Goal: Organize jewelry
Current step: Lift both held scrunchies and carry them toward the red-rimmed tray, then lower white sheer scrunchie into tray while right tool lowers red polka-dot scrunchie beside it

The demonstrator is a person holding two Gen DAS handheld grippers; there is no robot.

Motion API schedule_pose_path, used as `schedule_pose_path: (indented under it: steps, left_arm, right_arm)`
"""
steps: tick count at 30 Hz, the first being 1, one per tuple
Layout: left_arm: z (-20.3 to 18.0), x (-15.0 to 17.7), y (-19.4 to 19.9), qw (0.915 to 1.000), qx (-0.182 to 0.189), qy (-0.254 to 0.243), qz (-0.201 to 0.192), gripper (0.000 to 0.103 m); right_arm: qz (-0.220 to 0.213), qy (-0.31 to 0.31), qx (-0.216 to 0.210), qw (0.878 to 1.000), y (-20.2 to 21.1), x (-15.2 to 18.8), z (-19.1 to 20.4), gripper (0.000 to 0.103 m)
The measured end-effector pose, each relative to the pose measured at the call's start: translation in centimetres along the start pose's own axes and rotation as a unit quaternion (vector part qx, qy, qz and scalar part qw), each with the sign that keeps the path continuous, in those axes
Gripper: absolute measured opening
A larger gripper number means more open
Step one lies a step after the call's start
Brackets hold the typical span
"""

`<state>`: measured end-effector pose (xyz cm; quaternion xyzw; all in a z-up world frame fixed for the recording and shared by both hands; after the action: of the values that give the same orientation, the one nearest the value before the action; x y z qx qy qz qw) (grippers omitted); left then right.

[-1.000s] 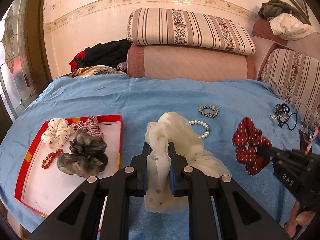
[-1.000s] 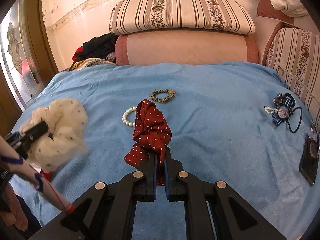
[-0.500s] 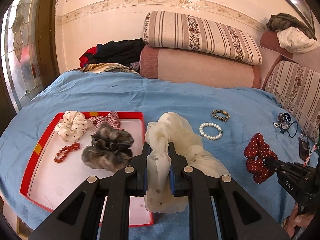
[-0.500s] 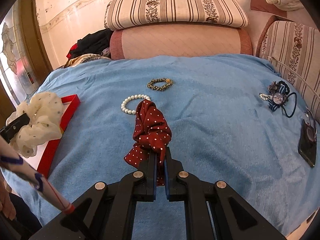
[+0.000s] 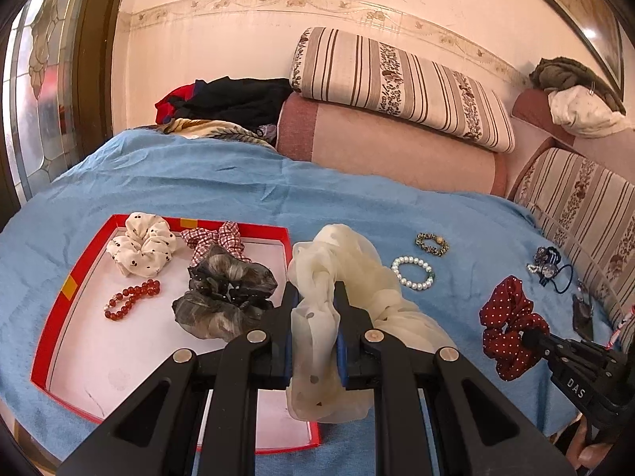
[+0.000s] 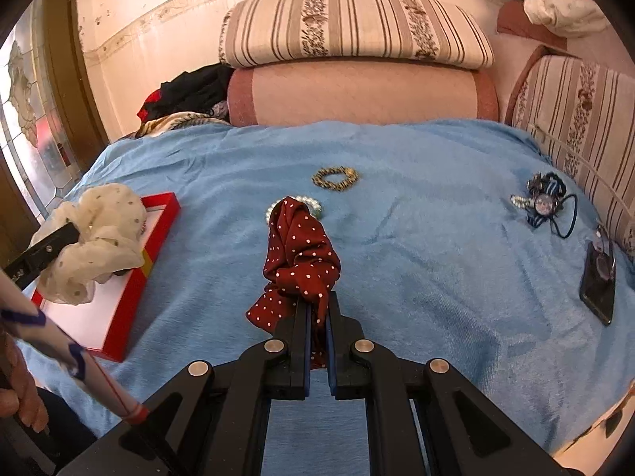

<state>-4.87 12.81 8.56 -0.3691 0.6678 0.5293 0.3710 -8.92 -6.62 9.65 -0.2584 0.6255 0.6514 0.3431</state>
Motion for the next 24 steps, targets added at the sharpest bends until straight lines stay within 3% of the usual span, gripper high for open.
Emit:
schedule_pose_path:
  steps: [13, 24]
  left_arm:
    - [2.3, -1.0, 0.7, 0.9996, 0.002, 0.027, -0.008, 0.015]
    - [5.7, -2.5, 1.8, 0.9985, -0.028, 0.037, -0.029, 0.016]
  right_arm:
    - [-0.005, 0.025, -0.012, 1.0, 0.6, -1.0, 3.0, 0.006]
    - [-0.005, 0.037, -0.023, 0.999, 1.0, -1.3, 4.9, 0.007]
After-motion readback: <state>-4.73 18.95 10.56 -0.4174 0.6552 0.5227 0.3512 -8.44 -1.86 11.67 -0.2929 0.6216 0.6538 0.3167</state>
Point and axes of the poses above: each gripper's, at about its wrist camera, not at the fingertips, and y roughly against the way its jaws point, z to its left, x to its underside, the point moved 7 cm from there along -y, roughly the way its jaws point, and after that the axes turned 9 degrees about -z, right-handed, at the moved point
